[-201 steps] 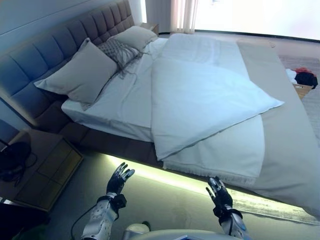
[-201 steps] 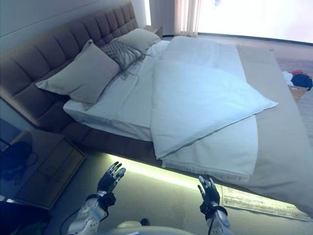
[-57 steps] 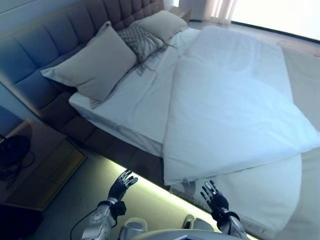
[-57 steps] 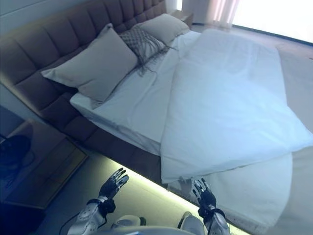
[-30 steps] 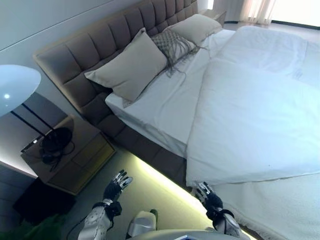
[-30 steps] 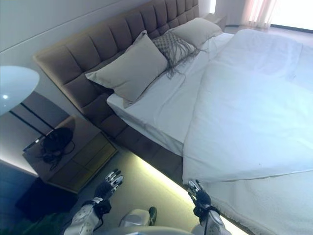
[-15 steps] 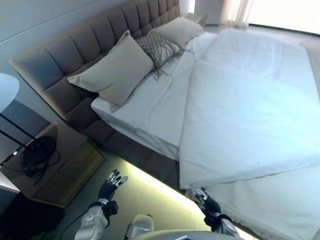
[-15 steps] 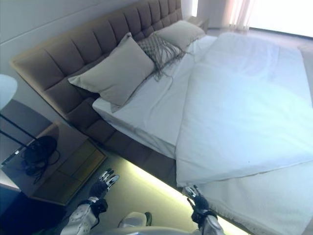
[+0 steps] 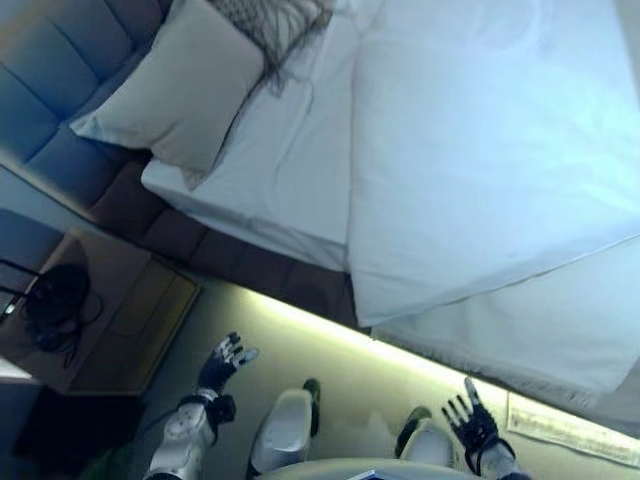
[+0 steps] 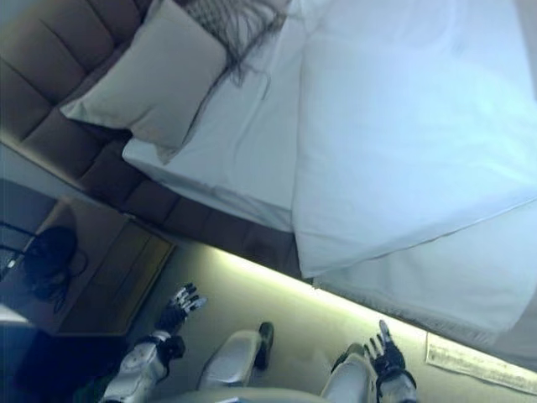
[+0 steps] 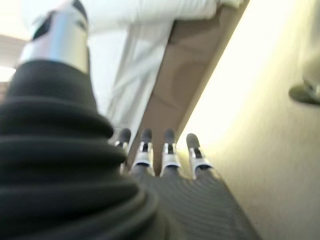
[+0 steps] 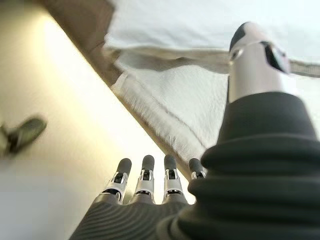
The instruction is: Make the bed neatly
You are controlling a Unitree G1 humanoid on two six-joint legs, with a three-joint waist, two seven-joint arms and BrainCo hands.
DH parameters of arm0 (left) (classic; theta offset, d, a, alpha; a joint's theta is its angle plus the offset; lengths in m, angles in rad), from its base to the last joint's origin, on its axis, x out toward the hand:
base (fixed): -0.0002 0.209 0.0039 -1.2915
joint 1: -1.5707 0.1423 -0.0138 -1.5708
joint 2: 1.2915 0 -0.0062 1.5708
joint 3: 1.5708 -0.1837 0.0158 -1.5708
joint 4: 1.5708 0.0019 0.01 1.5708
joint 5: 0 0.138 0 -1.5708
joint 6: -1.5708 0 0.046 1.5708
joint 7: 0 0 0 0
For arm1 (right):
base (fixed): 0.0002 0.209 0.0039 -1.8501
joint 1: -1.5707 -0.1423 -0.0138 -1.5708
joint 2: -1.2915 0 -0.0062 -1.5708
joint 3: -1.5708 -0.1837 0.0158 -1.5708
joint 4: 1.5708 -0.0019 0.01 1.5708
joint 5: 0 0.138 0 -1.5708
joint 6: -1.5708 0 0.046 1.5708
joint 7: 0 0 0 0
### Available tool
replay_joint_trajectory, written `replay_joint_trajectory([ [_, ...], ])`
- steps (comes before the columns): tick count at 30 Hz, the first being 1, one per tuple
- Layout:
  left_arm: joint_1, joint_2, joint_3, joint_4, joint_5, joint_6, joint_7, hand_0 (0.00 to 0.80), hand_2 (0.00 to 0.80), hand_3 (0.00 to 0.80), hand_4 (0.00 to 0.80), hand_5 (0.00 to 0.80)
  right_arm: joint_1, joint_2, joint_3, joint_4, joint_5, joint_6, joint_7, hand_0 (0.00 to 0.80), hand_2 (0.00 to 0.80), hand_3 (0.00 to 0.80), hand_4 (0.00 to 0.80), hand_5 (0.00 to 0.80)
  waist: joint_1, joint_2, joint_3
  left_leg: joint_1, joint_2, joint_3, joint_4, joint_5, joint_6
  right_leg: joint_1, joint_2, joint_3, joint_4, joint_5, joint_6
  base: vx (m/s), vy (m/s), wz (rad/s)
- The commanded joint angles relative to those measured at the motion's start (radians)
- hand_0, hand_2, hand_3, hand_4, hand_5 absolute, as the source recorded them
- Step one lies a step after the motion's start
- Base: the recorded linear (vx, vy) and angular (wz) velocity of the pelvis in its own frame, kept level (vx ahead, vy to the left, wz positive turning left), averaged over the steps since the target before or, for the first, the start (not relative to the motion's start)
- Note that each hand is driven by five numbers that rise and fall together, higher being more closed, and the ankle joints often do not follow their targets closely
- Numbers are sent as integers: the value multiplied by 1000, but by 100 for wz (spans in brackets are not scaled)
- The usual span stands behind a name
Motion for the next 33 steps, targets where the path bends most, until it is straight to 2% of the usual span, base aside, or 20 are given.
replay_joint_trajectory([
  [1, 20, 38, -9, -65, -80, -65, -13, 0, 0, 0, 0, 0, -79, -19, -21, -31, 145, 55, 92, 0, 0, 0, 0, 0, 54, 7, 55, -154, -37, -59, 128, -1, 35, -24, -41, 0, 193, -17, 0, -28, 93, 11],
  [4, 46, 23, -23, -59, -96, -75, -17, 0, 0, 0, 0, 0, -101, -23, -40, -41, 274, 90, 125, 0, 0, 0, 0, 0, 70, 22, 59, -216, -59, -65, 197, -28, 53, -115, -57, 15, 308, -52, -11, -42, 91, 18],
  [7, 63, 20, -45, -68, -111, -100, -24, 0, 0, 0, 0, 0, -130, -40, -88, -15, 475, 105, 177, 0, 0, 0, 0, 0, 83, 36, 74, -248, -69, -80, 187, -13, 52, -164, -62, 26, 338, -58, -6, -73, 40, 7],
  [12, 32, 38, -64, -76, -156, -122, -6, 0, 0, 0, 0, 0, -208, -96, -116, 23, 419, 66, 128, 0, 0, 0, 0, 0, 92, 67, 112, -310, -82, -94, 169, 19, 45, -251, -55, 50, 380, -62, 5, -127, 27, 17],
  [16, 20, 39, -57, -57, -163, -127, 0, 0, 0, 0, 0, 0, -257, -149, -154, 27, 512, 35, 93, 0, 0, 0, 0, 0, 97, 79, 124, -340, -86, -96, 170, 29, 37, -297, -57, 63, 408, -62, 15, -26, 40, 2],
  [21, 18, 52, -68, -70, -205, -132, 3, 0, 0, 0, 0, 0, -303, -254, -207, 62, 567, 43, 79, 0, 0, 0, 0, 0, 92, 102, 141, -347, -92, -90, 147, 51, 26, -313, -61, 74, 405, -59, 27, -6, 84, -5],
  [29, 21, 66, -88, -74, -246, -156, 0, 0, 0, 0, 0, 0, -356, -362, -276, 89, 629, 29, 81, 0, 0, 0, 0, 0, 92, 125, 168, -363, -97, -86, 128, 71, 14, -327, -69, 72, 388, -46, 39, -7, 35, -2],
  [33, 24, 69, -97, -82, -260, -158, 4, 0, 0, 0, 0, 0, -384, -421, -299, 106, 608, 20, 85, 0, 0, 0, 0, 0, 93, 141, 182, -368, -103, -84, 117, 85, 11, -333, -71, 70, 386, -47, 43, -8, 16, 0],
])
